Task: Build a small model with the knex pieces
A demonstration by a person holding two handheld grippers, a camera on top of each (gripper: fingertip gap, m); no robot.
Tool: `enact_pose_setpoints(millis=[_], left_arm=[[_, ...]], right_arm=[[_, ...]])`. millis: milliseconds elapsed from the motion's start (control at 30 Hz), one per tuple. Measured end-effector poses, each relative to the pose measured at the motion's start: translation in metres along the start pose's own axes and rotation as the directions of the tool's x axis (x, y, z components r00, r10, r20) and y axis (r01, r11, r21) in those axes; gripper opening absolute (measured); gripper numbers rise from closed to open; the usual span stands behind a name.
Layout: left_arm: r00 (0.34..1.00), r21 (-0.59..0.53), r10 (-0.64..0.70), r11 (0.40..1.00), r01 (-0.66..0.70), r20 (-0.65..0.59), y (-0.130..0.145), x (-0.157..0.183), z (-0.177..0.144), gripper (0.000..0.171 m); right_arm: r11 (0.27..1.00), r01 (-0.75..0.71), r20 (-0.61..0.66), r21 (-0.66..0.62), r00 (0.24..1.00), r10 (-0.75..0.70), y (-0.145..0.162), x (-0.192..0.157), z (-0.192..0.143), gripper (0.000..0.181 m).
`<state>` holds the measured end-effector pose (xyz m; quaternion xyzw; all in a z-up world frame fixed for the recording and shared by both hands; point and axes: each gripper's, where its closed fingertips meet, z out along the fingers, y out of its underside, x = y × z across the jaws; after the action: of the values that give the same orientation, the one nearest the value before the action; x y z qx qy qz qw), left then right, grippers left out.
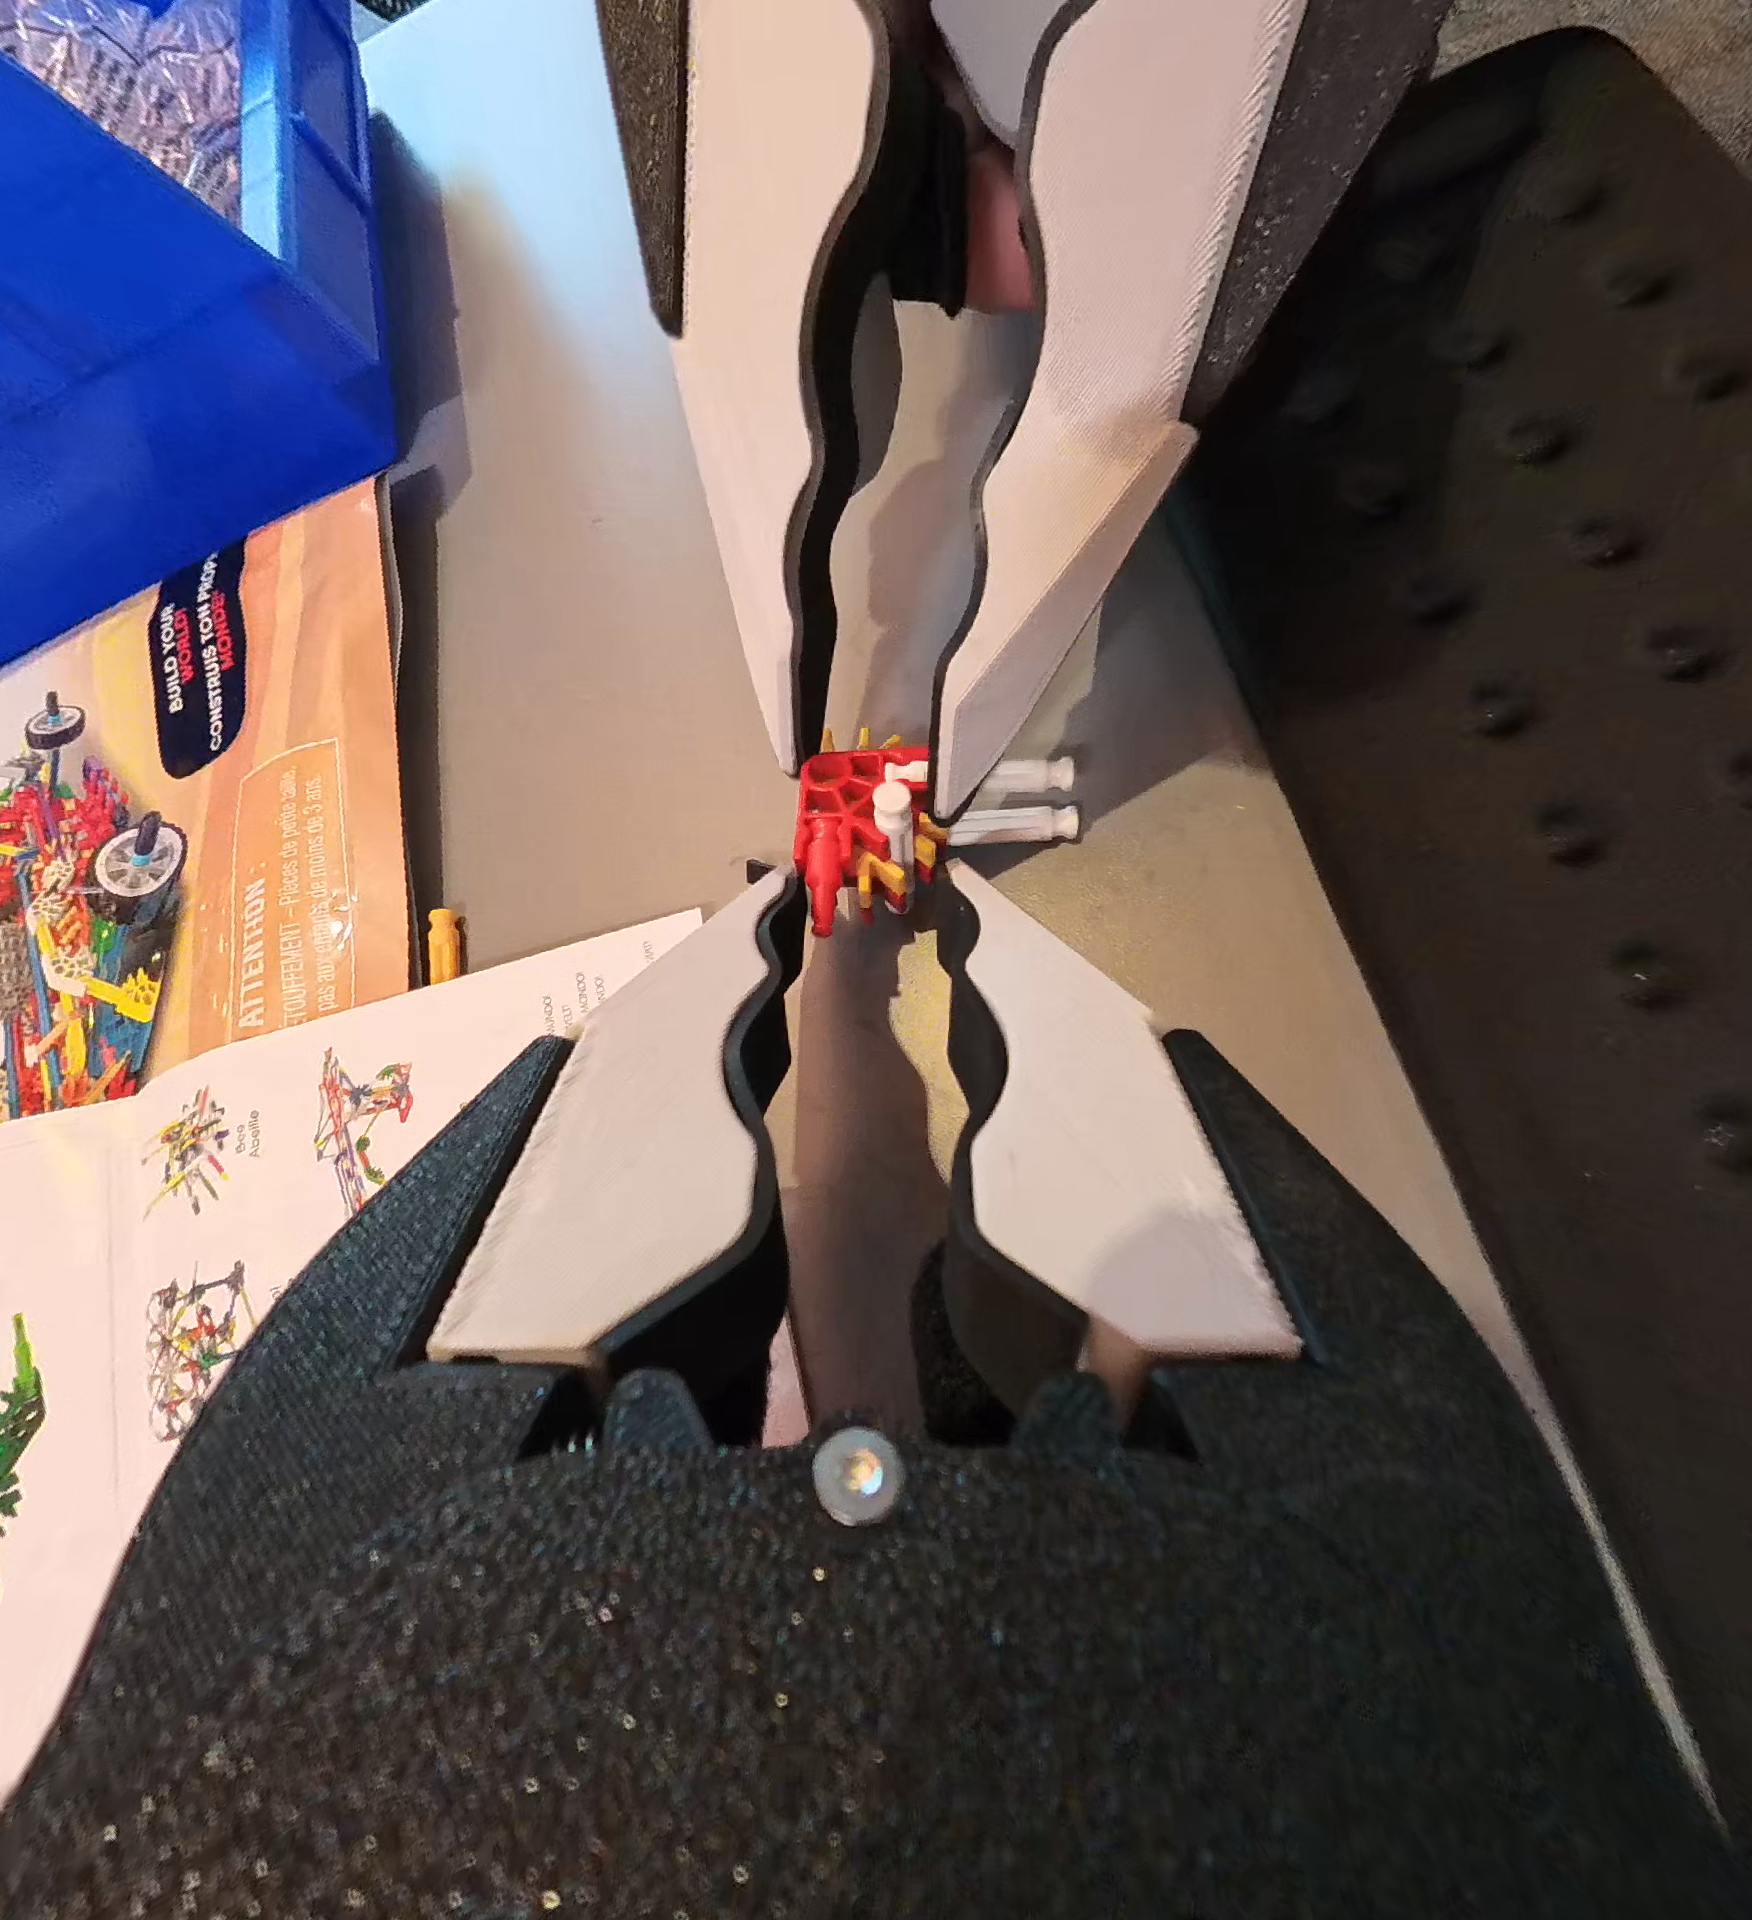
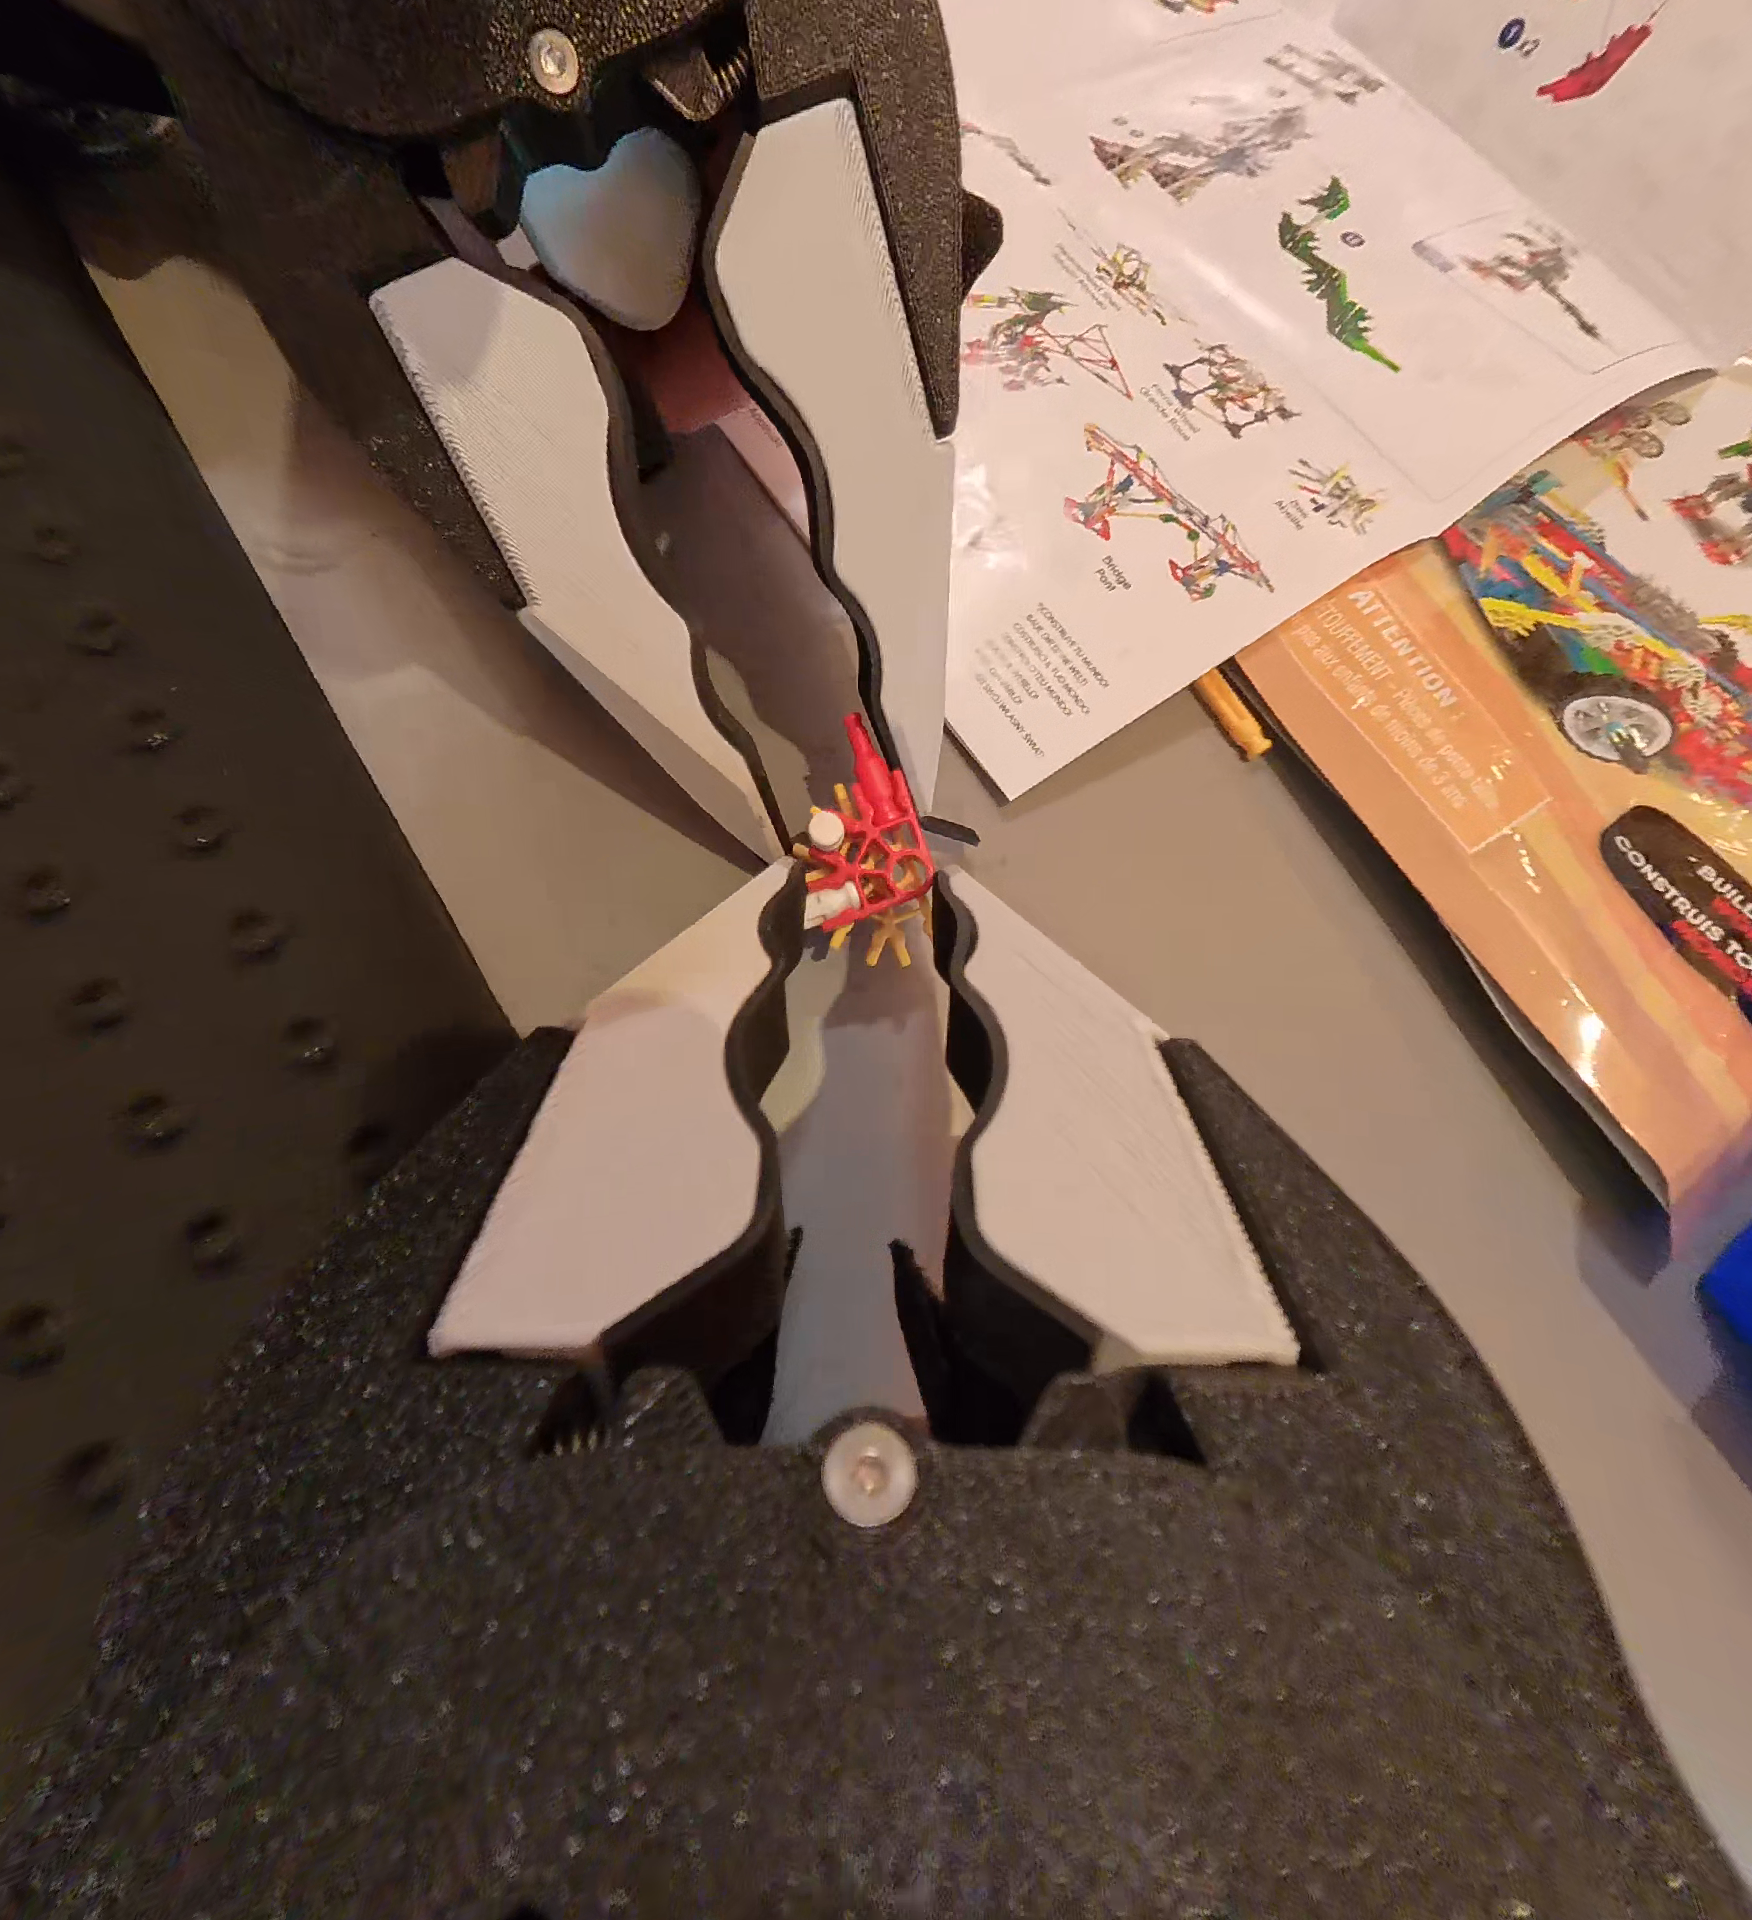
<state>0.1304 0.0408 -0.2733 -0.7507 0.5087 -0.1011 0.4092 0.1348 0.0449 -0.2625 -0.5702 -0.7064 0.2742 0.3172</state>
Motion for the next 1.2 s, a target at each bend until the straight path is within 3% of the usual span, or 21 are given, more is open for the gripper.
enact_pose_setpoints(millis=[267, 633, 1200], left_arm=[[0.999, -0.013, 0.045, 0.999, -0.045, 0.020, -0.0002, 0.0001, -0.0020, 0.030], [0.997, 0.017, 0.077, 0.997, -0.077, 0.011, -0.0048, 0.0056, -0.0026, 0.023], [0.994, 0.009, 0.092, 0.996, -0.092, 0.056, -0.0049, 0.0042, -0.0017, 0.022]], right_arm=[[0.999, -0.019, 0.048, -0.028, 0.999, 0.021, 0.0010, -0.0034, 0.0012, 0.024], [0.996, -0.048, 0.088, -0.072, 0.995, 0.054, 0.0035, -0.0080, 0.0027, 0.027], [0.995, -0.028, 0.025, -0.093, 0.999, 0.030, 0.0038, -0.0082, 0.0041, 0.027]])
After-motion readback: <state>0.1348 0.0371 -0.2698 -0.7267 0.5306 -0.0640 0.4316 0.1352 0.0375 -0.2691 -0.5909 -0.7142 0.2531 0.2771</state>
